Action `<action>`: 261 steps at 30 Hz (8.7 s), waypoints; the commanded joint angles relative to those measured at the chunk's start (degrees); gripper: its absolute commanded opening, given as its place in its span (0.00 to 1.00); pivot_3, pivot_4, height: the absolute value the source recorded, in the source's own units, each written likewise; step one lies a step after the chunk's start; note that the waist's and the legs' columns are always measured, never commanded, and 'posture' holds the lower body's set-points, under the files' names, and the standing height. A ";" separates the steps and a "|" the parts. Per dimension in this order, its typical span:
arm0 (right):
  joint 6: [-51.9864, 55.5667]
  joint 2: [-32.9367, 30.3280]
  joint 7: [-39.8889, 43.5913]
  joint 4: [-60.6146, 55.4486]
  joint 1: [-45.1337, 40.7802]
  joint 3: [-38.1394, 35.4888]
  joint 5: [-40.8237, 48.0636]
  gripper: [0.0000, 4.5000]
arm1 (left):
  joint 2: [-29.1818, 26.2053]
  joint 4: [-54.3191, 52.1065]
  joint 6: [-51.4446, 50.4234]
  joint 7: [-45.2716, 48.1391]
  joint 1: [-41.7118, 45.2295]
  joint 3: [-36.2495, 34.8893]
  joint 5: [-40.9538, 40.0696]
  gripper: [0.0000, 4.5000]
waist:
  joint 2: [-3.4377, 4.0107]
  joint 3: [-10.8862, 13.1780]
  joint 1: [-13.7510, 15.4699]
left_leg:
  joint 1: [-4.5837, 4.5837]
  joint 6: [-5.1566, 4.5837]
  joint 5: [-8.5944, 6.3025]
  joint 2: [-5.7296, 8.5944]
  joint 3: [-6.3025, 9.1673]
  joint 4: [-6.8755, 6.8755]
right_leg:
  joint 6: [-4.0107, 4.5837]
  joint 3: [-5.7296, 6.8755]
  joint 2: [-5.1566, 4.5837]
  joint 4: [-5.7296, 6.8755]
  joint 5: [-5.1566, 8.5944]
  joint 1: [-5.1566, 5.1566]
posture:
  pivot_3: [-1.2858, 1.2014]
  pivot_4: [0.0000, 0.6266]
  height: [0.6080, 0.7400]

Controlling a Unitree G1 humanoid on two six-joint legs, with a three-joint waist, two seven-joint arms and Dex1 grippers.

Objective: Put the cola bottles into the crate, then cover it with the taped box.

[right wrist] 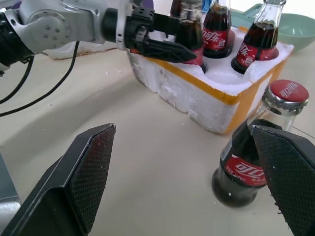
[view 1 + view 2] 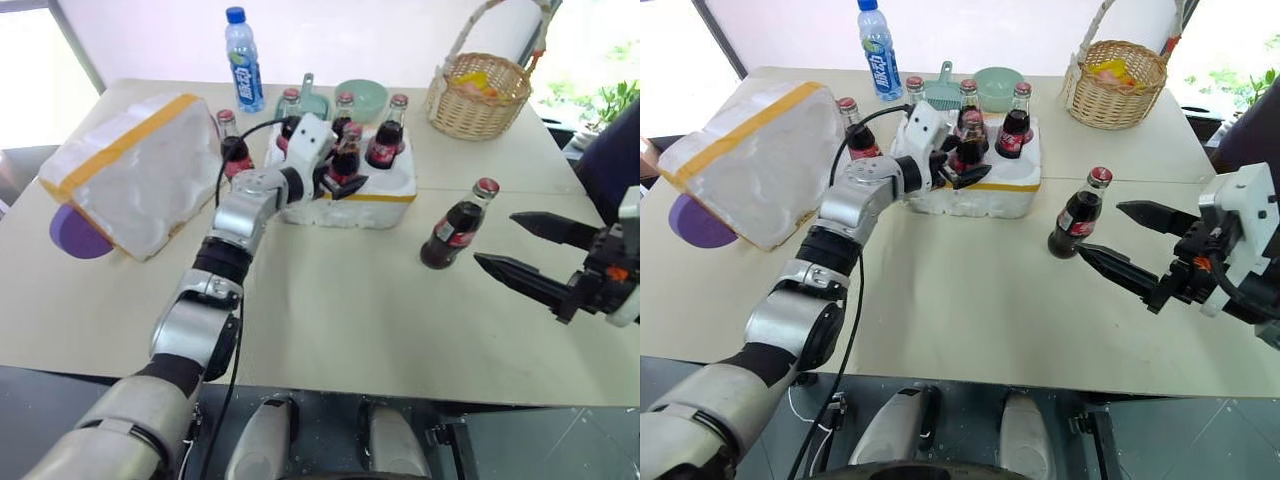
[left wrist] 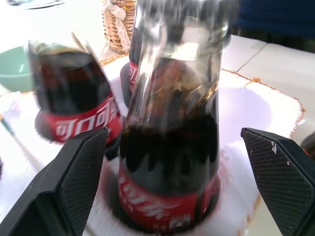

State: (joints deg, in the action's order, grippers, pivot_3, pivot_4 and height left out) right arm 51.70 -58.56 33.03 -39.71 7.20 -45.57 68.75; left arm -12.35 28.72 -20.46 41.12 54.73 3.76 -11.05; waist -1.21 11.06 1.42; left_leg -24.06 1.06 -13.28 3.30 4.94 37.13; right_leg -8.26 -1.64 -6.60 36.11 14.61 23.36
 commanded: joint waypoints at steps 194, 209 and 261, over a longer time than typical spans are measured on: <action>-17.23 28.57 -6.11 45.75 -59.98 39.51 -36.50 0.62 | -21.21 -35.90 -15.73 19.45 -17.25 -3.78 -22.50 1.00 | 0.33 0.11 -2.12 | -0.06 0.04 0.04 0.03 -0.07 -0.04 | 0.04 0.13 -0.08 0.10 -0.08 0.23 | 0.52 0.24 0.96; -19.15 35.65 -1.17 51.13 -59.93 41.39 -41.42 0.62 | -21.68 -36.42 -15.52 17.91 -17.86 -4.63 -22.74 1.00 | 0.33 0.11 -2.93 | -0.33 0.27 0.17 0.06 -0.11 -0.02 | 0.11 0.10 -0.07 0.86 -0.12 1.04 | 0.52 0.24 0.96; 2.45 -0.99 23.97 18.17 -37.41 19.31 -17.56 0.99 | -76.58 7.42 0.63 41.17 -34.07 -21.21 1.30 1.00 | 0.30 0.15 -3.23 | -0.25 0.15 0.09 -0.21 -0.52 -0.19 | 0.38 0.25 -0.18 0.89 0.07 1.09 | 0.52 0.24 0.96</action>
State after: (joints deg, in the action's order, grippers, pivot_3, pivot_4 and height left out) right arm 53.87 -58.58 57.60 -19.27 -30.45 -23.76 49.24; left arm -89.19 34.05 -22.22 83.33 16.92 -21.59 -12.05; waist -0.91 11.21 -1.81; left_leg -24.31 1.21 -13.20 3.09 4.42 36.95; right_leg -7.88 -1.39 -6.77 37.00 14.67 24.45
